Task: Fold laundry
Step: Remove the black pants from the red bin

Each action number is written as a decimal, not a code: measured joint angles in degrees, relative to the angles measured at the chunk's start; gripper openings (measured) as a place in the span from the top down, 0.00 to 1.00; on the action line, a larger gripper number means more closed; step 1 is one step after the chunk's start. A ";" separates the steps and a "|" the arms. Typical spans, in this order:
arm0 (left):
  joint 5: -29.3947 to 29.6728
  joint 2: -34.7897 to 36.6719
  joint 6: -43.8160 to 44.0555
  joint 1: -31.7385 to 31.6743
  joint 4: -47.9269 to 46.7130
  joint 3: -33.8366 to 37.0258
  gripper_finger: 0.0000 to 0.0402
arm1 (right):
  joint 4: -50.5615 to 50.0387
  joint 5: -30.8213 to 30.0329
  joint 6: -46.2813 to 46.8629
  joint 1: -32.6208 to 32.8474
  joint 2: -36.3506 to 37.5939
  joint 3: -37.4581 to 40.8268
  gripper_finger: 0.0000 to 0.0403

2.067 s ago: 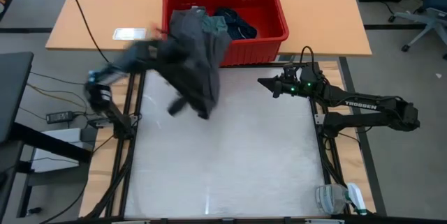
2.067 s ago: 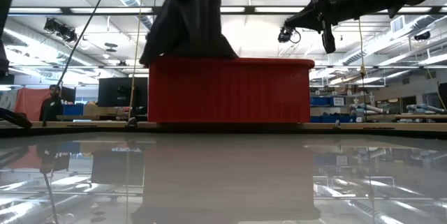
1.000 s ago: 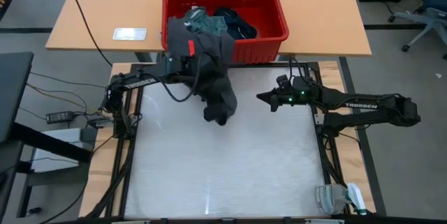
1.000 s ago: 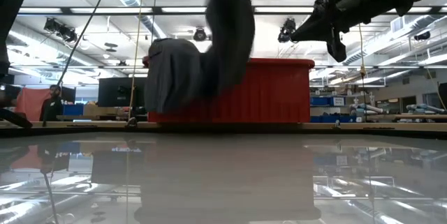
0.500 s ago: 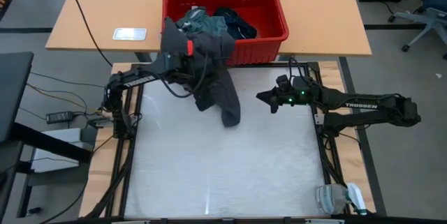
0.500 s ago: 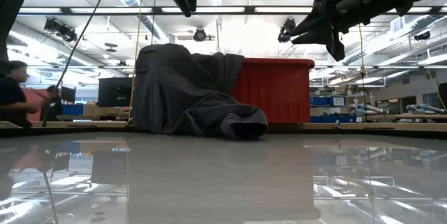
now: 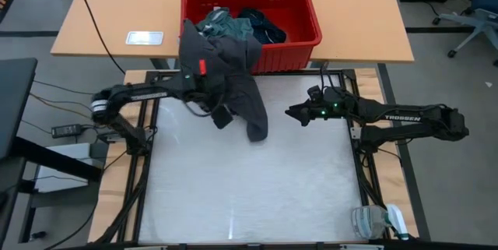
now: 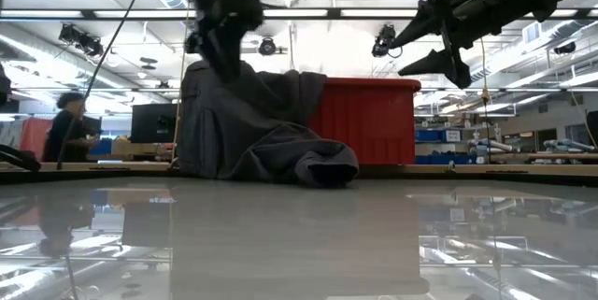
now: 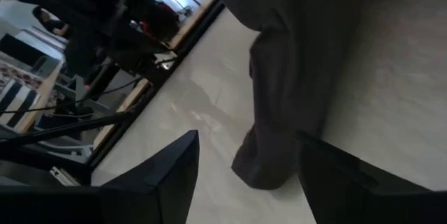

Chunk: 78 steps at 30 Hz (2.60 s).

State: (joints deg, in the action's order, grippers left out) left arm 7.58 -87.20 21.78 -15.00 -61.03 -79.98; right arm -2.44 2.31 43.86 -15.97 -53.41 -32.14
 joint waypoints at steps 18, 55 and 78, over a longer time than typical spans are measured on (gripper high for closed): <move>17.25 33.59 7.15 -15.89 21.45 26.66 0.57 | -0.59 -2.46 0.11 -0.78 0.00 0.00 0.41; -53.03 23.48 -10.17 -20.46 49.87 13.92 1.00 | 0.28 -2.86 2.71 -2.56 0.00 0.00 0.47; -3.74 32.22 2.32 -21.84 15.15 27.50 0.56 | -0.56 -13.47 17.92 6.03 -7.85 -0.02 0.47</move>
State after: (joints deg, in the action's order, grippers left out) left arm 3.84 -54.98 24.10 -36.84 -45.88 -52.48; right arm -3.00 -11.16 61.77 -9.93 -61.26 -32.16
